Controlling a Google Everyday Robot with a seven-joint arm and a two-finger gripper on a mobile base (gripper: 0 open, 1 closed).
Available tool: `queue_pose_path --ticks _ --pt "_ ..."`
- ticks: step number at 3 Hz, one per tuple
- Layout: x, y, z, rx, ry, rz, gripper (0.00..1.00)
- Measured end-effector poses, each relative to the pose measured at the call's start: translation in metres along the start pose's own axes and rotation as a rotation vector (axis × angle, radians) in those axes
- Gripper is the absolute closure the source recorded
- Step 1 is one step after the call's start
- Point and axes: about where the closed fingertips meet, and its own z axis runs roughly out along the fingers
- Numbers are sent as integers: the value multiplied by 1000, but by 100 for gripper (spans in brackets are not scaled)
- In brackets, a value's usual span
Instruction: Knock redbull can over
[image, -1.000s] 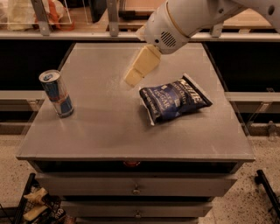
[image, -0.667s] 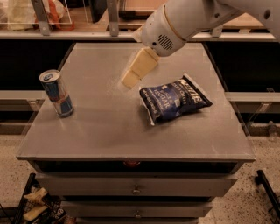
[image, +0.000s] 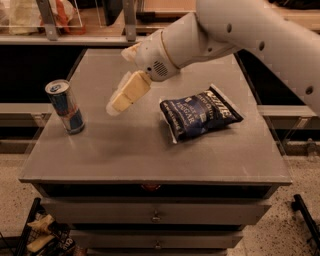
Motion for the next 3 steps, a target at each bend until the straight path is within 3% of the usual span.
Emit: queue_pose_path --ticks 3 --pt "-5 4 80 -39 -241 51 0"
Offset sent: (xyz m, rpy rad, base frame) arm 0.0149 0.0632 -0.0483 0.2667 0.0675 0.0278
